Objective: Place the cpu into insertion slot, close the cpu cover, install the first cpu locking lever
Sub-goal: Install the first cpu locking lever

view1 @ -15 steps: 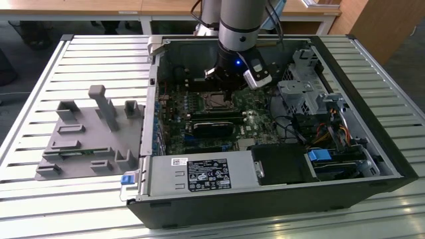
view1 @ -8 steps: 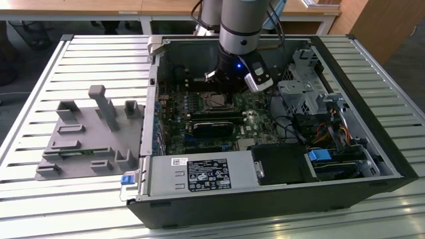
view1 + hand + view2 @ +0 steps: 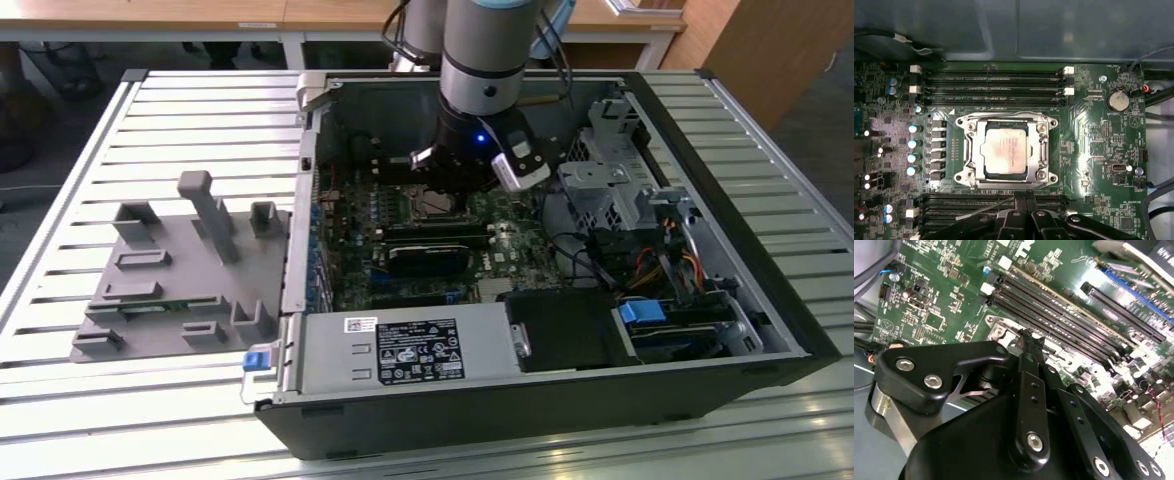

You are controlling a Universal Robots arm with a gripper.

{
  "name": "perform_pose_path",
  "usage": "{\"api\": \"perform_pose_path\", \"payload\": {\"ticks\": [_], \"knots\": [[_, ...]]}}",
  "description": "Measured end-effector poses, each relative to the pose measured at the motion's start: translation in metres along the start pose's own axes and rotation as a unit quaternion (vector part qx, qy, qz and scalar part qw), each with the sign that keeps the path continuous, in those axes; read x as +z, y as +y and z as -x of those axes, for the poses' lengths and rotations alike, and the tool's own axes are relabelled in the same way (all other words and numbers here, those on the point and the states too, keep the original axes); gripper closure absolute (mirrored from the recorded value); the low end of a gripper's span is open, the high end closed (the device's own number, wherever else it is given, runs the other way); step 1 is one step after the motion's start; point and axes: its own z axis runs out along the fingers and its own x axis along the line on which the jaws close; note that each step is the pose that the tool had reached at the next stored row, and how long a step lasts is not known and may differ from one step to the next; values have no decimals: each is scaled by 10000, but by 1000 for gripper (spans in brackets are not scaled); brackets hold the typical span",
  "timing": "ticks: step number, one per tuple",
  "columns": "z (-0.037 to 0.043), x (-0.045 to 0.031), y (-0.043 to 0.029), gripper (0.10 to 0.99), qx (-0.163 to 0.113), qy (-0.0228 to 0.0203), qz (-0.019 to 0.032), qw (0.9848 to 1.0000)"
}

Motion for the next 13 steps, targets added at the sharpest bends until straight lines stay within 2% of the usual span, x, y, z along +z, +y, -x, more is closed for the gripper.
{"api": "perform_pose_path", "payload": {"ticks": [5, 10, 13], "knots": [[-132, -2, -10, 980, -10, 1, 0, 10000], [-215, 25, -15, 980, -28, 3, 3, 10000], [-230, 60, -21, 980, -32, 4, 43, 10000]]}}
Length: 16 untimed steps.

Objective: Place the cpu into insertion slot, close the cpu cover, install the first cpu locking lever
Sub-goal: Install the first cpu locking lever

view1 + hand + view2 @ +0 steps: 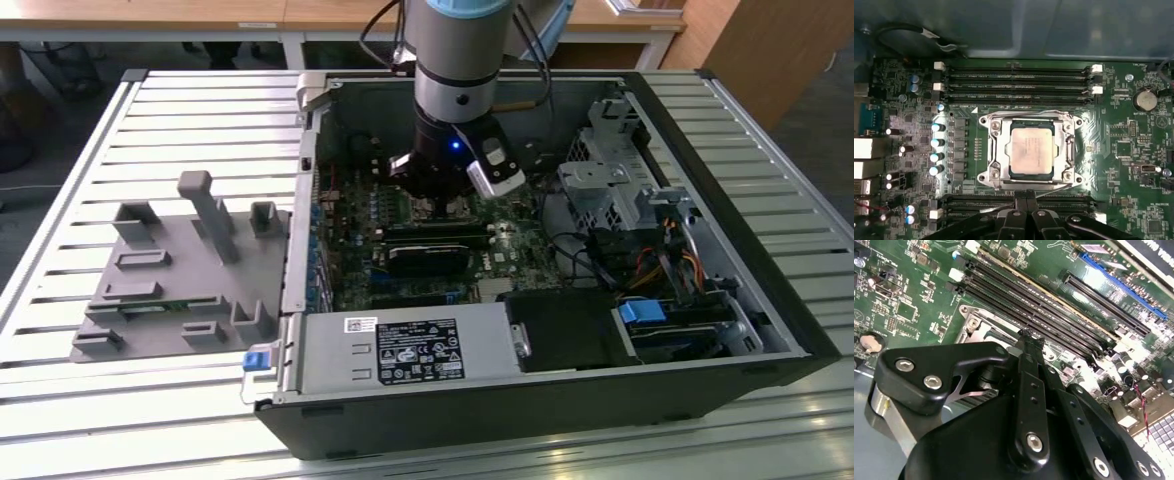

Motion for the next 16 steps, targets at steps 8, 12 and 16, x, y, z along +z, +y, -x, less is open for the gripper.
{"api": "perform_pose_path", "payload": {"ticks": [8, 12, 16], "knots": [[-70, -2, -83, 980, 2, 1, 153, 9999], [-129, 6, -90, 980, 2, 0, 186, 9998], [-143, 67, -96, 980, 2, 1, 191, 9998]]}}
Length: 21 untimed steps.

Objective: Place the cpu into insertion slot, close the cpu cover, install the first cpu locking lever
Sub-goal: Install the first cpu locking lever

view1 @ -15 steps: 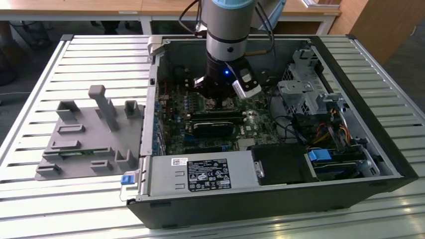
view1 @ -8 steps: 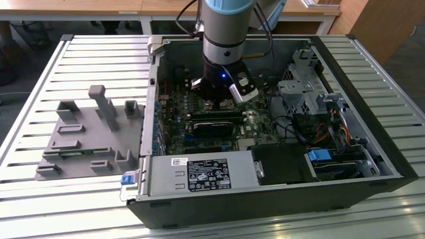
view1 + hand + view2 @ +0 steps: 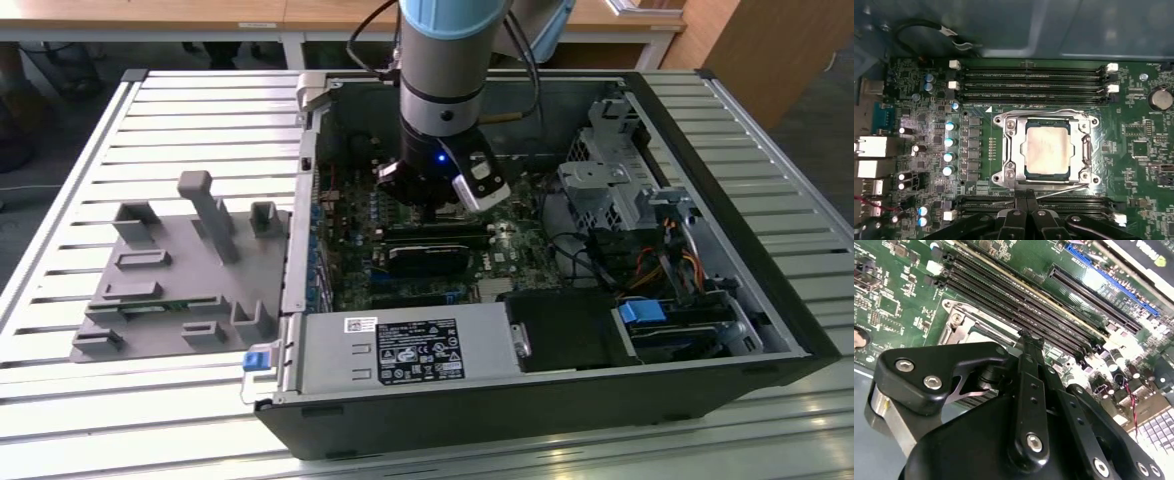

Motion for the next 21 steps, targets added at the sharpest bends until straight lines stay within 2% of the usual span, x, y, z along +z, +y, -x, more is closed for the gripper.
{"api": "perform_pose_path", "payload": {"ticks": [3, 8, 14, 21], "knots": [[-4, 49, -8, 980, 0, 0, 25, 10000], [-15, 51, -71, 980, 2, 1, 191, 9998], [-77, 46, -128, 980, 4, 2, 304, 9995], [-127, 69, -169, 980, 4, 3, 358, 9994]]}}
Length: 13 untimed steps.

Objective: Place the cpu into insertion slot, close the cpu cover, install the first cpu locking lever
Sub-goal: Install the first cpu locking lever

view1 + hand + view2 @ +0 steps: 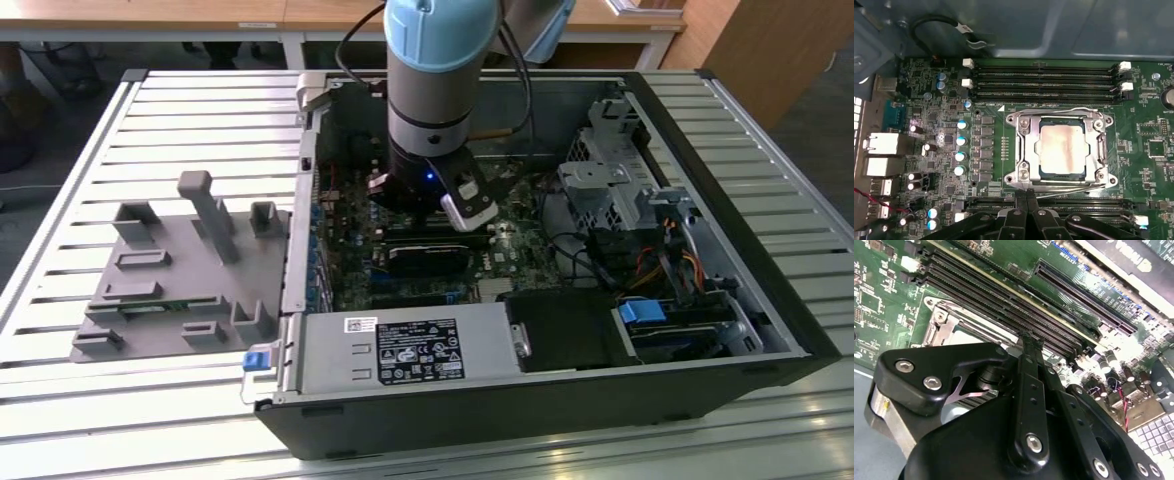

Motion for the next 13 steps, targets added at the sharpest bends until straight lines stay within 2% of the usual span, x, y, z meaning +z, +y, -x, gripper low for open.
{"api": "perform_pose_path", "payload": {"ticks": [6, 13], "knots": [[-17, -1, -69, 980, 1, -1, 76, 10000], [-24, 18, -76, 980, 2, -1, 159, 9999]]}}
